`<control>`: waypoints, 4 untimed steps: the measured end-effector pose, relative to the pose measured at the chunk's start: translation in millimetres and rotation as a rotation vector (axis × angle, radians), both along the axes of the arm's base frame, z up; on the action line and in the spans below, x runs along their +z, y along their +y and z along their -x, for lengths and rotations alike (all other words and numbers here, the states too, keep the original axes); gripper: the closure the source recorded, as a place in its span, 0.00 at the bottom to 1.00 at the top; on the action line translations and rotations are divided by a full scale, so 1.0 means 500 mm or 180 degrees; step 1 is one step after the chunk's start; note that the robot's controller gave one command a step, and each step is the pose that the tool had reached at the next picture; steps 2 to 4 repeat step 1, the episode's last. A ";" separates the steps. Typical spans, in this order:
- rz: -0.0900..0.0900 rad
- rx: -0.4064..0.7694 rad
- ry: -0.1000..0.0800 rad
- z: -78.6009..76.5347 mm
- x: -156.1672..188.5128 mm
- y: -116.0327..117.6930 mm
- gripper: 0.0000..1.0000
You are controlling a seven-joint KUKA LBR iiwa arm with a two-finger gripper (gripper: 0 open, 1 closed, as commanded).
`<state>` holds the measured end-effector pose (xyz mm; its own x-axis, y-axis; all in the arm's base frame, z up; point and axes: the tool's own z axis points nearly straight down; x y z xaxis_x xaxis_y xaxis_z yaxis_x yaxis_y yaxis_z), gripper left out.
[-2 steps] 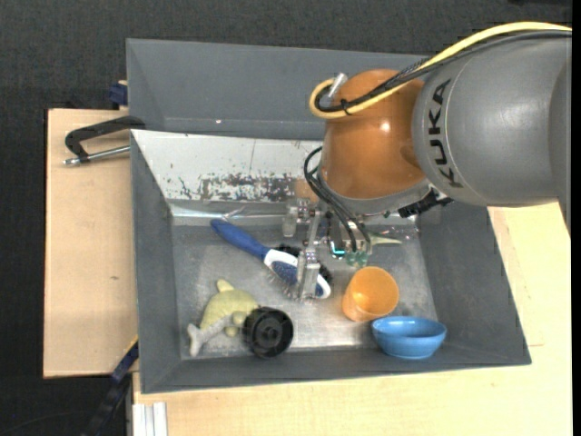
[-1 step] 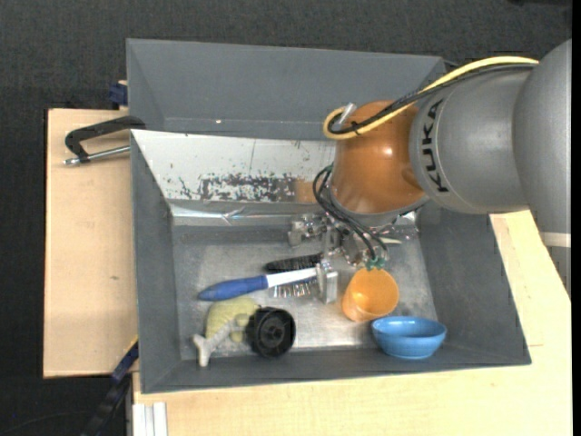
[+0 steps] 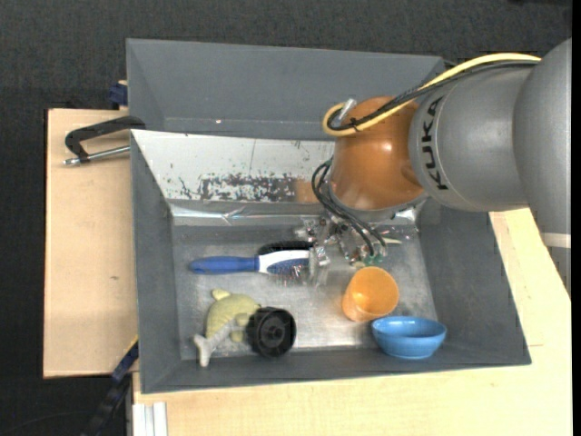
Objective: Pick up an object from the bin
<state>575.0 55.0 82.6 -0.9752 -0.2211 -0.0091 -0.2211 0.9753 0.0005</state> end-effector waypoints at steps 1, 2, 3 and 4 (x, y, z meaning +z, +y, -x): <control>0.0002 -0.0109 -0.0014 0.029 0.262 -0.023 1.00; 0.0002 -0.0109 -0.0014 0.029 0.262 -0.023 1.00; 0.0002 -0.0109 -0.0014 0.029 0.262 -0.023 1.00; 0.0002 -0.0109 -0.0014 0.029 0.262 -0.023 1.00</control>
Offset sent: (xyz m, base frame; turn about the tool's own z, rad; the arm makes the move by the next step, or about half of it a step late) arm -0.0165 -0.0121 0.1258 0.0336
